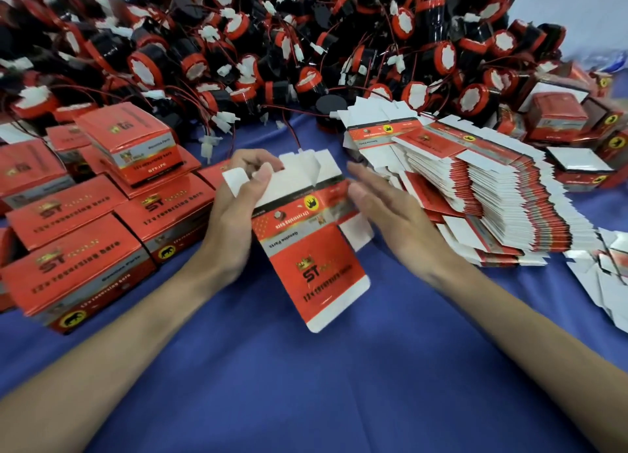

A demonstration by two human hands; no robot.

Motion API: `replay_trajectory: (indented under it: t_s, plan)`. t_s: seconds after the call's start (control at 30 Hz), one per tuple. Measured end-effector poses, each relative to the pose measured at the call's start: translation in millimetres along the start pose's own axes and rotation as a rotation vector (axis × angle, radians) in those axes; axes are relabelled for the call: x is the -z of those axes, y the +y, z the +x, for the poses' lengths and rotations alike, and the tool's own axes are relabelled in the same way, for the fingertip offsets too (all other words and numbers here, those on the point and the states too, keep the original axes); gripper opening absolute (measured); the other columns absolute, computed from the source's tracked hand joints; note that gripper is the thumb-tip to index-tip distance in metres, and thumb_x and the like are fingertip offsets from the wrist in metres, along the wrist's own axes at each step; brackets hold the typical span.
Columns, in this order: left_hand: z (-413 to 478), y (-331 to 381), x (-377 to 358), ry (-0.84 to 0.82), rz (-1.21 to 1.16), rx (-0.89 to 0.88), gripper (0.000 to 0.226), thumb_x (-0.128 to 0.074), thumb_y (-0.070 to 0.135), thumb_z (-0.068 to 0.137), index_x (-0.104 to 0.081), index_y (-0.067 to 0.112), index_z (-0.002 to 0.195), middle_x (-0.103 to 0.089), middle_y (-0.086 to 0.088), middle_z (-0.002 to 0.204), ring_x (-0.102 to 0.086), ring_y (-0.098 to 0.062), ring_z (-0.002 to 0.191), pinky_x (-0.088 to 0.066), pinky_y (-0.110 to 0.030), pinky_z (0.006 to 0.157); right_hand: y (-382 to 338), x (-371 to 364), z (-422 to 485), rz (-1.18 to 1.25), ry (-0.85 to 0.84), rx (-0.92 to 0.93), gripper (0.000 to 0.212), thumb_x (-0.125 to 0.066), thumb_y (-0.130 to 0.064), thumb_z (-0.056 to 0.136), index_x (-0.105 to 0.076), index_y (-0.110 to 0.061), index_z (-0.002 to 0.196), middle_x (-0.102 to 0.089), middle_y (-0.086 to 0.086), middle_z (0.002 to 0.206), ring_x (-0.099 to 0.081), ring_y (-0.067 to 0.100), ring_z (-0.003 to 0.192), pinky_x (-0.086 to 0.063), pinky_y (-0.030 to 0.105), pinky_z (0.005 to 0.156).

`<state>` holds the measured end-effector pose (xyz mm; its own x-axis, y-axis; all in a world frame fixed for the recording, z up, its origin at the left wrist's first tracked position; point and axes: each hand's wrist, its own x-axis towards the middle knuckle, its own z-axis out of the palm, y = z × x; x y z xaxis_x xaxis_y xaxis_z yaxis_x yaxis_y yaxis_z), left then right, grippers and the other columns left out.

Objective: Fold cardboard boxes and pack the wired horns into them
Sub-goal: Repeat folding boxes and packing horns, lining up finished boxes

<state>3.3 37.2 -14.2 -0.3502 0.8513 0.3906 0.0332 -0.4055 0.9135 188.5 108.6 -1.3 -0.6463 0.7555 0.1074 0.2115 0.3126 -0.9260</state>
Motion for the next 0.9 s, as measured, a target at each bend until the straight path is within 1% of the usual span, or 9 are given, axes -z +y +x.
replay_trajectory:
  t_s: [0.07,0.2,0.37,0.47,0.53,0.67,0.73,0.8,0.9]
  plan:
    - [-2,-1,-2,-0.063,0.014,-0.014,0.015,-0.043,0.032,0.093,-0.05,0.019,0.093,-0.058,0.017,0.085,-0.055,-0.002,0.076,-0.047,-0.021,0.07,-3,-9,-4,-0.037,-0.056,-0.039,0.045,-0.054,-0.056,0.085,-0.048,-0.047,0.129,-0.063,-0.033,0.104,-0.057,-0.013,0.106,-0.044,0.013,0.095]
    - [-2,1,-4,-0.086,0.085,0.008,0.033,-0.044,0.051,0.084,-0.05,0.021,0.096,-0.056,0.005,0.084,-0.057,-0.008,0.077,-0.049,-0.024,0.071,-11,-7,-4,-0.005,0.024,-0.032,0.073,-0.056,-0.057,0.074,-0.041,-0.031,0.141,-0.065,-0.011,0.116,-0.063,0.003,0.107,-0.05,0.03,0.097]
    - [-1,-1,-5,-0.121,0.187,0.071,0.046,-0.041,0.062,0.082,-0.048,0.021,0.101,-0.059,0.006,0.088,-0.059,-0.009,0.082,-0.051,-0.028,0.078,-18,-18,-12,0.009,-0.012,0.035,0.059,-0.065,-0.058,0.071,-0.049,-0.041,0.124,-0.072,-0.011,0.104,-0.068,0.004,0.096,-0.055,0.026,0.084]
    - [-4,-1,-7,-0.128,0.194,0.112,0.055,-0.045,0.073,0.077,-0.047,0.029,0.109,-0.056,-0.009,0.11,-0.058,-0.02,0.1,-0.05,-0.041,0.091,-18,-29,-14,0.085,-0.005,-0.018,0.046,-0.058,-0.05,0.078,-0.056,-0.032,0.121,-0.072,-0.004,0.103,-0.069,0.01,0.096,-0.054,0.038,0.089]
    - [-5,1,-7,-0.179,0.267,0.111,0.063,-0.04,0.08,0.076,-0.043,0.032,0.117,-0.049,-0.016,0.123,-0.054,-0.025,0.113,-0.047,-0.04,0.095,-17,-29,-13,0.175,0.005,-0.064,0.037,-0.052,-0.047,0.081,-0.062,-0.025,0.11,-0.073,0.004,0.103,-0.069,0.021,0.097,-0.051,0.049,0.093]
    - [-8,2,-7,-0.27,0.356,0.102,0.052,-0.033,0.06,0.086,-0.038,0.018,0.116,-0.042,-0.025,0.122,-0.048,-0.033,0.117,-0.043,-0.044,0.099,-9,-24,-10,0.265,0.021,-0.109,0.05,-0.047,-0.045,0.085,-0.061,-0.008,0.114,-0.07,0.014,0.107,-0.066,0.032,0.101,-0.047,0.054,0.096]
    - [-9,3,-8,-0.275,0.399,0.099,0.039,-0.036,0.048,0.093,-0.037,0.012,0.109,-0.04,-0.029,0.119,-0.047,-0.038,0.113,-0.042,-0.046,0.099,-6,-25,-9,0.35,0.01,-0.058,0.046,-0.05,-0.037,0.087,-0.054,-0.016,0.128,-0.069,0.009,0.112,-0.067,0.026,0.101,-0.051,0.048,0.094]
    - [-11,4,-9,-0.277,0.415,0.064,0.016,-0.035,0.039,0.093,-0.035,0.024,0.101,-0.039,-0.029,0.117,-0.045,-0.037,0.113,-0.041,-0.042,0.101,-5,-26,-7,0.417,0.043,0.036,0.056,-0.053,-0.028,0.086,-0.04,-0.028,0.141,-0.063,0.002,0.123,-0.065,0.018,0.106,-0.053,0.038,0.092]
    - [-11,5,-10,-0.267,0.394,0.012,0.007,-0.036,0.032,0.094,-0.035,0.026,0.099,-0.039,-0.029,0.11,-0.046,-0.04,0.105,-0.043,-0.047,0.096,-3,-29,-7,0.372,0.098,0.173,0.059,-0.059,-0.025,0.082,-0.037,-0.036,0.135,-0.053,0.004,0.134,-0.062,0.014,0.108,-0.052,0.028,0.086]
